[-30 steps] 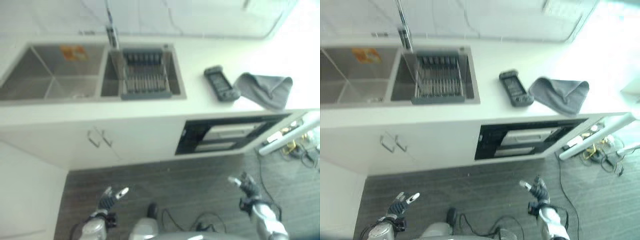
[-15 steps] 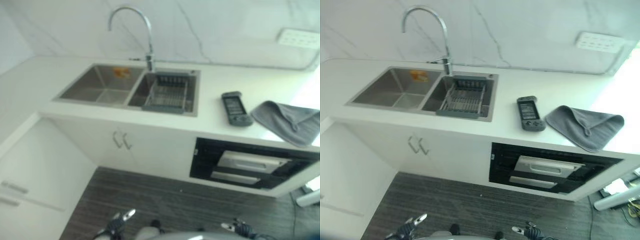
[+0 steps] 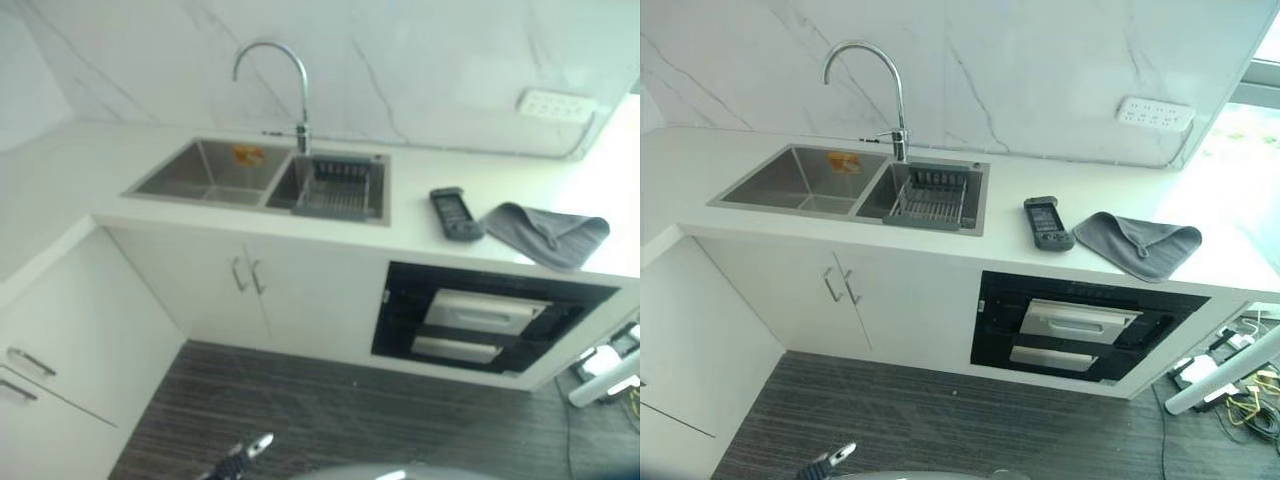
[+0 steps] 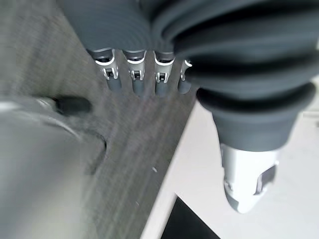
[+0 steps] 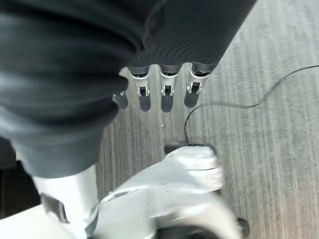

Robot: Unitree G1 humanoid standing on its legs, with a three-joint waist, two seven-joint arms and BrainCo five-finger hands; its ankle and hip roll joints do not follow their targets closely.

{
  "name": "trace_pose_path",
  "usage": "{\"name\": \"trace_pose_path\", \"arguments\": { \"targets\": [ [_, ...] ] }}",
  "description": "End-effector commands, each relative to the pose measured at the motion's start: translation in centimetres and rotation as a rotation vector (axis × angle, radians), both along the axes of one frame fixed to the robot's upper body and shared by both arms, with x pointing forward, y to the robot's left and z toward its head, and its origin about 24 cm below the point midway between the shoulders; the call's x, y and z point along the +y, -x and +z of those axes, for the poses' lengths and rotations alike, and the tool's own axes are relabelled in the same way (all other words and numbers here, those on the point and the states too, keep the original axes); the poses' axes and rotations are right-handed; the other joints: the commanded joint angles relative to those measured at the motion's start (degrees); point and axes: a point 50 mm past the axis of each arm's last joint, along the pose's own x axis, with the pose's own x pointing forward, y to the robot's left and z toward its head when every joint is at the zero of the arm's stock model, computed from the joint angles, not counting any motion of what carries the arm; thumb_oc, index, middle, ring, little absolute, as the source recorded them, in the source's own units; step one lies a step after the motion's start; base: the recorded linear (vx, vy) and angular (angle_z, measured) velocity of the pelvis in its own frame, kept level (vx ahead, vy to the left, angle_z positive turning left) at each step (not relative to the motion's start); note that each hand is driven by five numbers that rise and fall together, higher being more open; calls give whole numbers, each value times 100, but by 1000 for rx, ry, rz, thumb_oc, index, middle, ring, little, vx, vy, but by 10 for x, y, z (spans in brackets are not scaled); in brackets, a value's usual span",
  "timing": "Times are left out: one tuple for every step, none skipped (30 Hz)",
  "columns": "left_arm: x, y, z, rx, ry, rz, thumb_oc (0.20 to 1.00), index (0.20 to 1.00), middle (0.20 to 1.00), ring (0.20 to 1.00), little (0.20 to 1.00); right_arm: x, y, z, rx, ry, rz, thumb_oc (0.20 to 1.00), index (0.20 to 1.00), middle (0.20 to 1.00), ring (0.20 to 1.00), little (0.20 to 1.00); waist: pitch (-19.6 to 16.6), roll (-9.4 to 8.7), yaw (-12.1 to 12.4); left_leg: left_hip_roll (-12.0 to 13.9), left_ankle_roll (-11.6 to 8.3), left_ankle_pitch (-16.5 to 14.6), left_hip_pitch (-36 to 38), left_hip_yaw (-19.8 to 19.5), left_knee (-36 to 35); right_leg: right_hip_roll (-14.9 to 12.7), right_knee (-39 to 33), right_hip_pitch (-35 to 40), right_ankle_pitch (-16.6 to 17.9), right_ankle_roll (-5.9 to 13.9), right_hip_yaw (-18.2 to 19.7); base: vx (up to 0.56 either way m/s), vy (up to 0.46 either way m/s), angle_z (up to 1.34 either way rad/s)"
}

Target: Place the dishes in the dishwasher.

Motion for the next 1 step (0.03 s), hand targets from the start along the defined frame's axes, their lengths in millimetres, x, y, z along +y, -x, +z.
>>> {"name": "trace_pose_path", "arguments": {
  "targets": [
    [11, -38, 10, -110, -57, -28, 1000, 1000, 1000, 1000, 1000, 9, -23, 0, -27, -19, 37, 1000, 1000, 1000, 1000, 1000, 128, -127, 10, -127, -141, -8, 4, -56, 36, -142, -700, 562, 756, 175, 21, 0, 0, 0]
  ]
}}
